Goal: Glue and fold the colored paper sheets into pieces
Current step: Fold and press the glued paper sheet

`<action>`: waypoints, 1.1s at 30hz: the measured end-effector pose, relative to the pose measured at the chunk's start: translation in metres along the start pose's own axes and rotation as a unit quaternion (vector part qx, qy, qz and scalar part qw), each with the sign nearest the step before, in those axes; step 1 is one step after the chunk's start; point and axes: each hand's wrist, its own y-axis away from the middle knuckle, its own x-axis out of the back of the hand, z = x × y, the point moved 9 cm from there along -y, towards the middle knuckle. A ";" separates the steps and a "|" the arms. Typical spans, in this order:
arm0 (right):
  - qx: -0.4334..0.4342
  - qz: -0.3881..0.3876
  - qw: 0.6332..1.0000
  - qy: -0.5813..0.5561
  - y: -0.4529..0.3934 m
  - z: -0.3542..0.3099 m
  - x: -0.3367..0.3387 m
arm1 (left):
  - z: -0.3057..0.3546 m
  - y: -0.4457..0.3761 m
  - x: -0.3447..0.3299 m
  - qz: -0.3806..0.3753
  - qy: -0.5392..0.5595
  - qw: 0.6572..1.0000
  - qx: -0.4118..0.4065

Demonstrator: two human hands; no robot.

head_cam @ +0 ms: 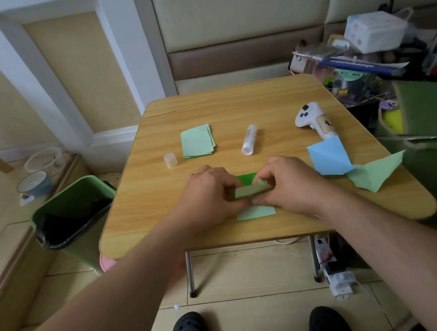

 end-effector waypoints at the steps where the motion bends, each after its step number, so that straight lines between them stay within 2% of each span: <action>1: -0.002 0.000 1.000 0.002 0.000 0.001 0.000 | -0.001 0.000 0.000 -0.001 0.001 1.000 -0.002; 10: -0.017 0.006 1.000 -0.003 0.001 0.011 0.014 | -0.016 0.002 0.010 0.001 -0.004 1.000 0.012; 19: -0.014 0.005 1.000 -0.015 0.001 0.000 0.002 | -0.003 -0.003 0.002 0.019 -0.018 1.000 -0.012; 27: -0.039 0.015 0.999 -0.019 -0.001 0.018 0.015 | -0.020 0.000 0.011 0.012 0.009 1.000 0.006; 33: -0.031 0.028 0.999 -0.014 -0.002 0.005 0.007 | -0.006 -0.002 0.008 0.045 0.002 0.999 -0.008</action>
